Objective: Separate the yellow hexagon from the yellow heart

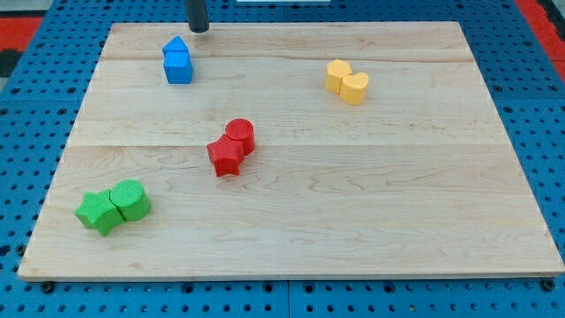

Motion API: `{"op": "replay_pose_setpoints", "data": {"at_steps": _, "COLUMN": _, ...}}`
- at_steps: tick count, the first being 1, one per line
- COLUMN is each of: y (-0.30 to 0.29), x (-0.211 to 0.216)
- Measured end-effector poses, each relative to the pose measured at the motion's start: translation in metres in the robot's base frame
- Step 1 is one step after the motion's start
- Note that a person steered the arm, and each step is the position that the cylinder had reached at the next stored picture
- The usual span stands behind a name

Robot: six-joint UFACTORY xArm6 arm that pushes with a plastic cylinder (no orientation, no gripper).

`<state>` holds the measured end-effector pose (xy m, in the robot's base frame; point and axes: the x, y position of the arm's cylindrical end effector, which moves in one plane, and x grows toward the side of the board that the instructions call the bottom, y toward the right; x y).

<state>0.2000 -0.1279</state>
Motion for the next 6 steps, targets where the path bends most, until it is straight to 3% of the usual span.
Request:
{"op": "replay_pose_setpoints", "data": {"at_steps": 3, "y": 0.243, "x": -0.002}}
{"op": "replay_pose_setpoints", "data": {"at_steps": 4, "y": 0.239, "x": 0.084}}
{"op": "replay_pose_setpoints", "data": {"at_steps": 6, "y": 0.168, "x": 0.161}}
